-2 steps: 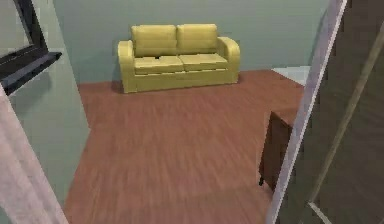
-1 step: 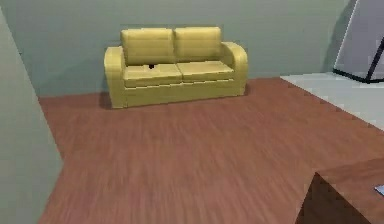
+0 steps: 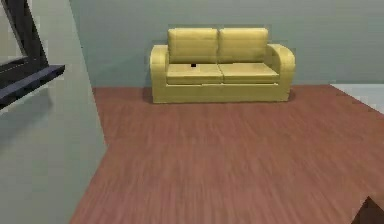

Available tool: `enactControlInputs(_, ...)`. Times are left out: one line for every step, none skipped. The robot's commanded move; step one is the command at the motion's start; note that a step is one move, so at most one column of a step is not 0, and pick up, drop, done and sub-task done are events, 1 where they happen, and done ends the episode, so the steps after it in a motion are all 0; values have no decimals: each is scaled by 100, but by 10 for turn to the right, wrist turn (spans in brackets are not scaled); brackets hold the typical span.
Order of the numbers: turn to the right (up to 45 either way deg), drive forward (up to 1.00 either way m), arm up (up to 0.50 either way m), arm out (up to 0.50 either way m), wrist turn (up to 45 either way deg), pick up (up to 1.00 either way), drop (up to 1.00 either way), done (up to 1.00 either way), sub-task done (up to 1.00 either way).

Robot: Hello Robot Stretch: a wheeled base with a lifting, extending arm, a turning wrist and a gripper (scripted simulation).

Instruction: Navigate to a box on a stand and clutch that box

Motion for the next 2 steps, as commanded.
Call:
enactControlInputs(0, 40, 0, 0, 0, 0, 0, 0, 0)
enactControlInputs(450, 0, 0, 0, 0, 0, 0, 0, 0)
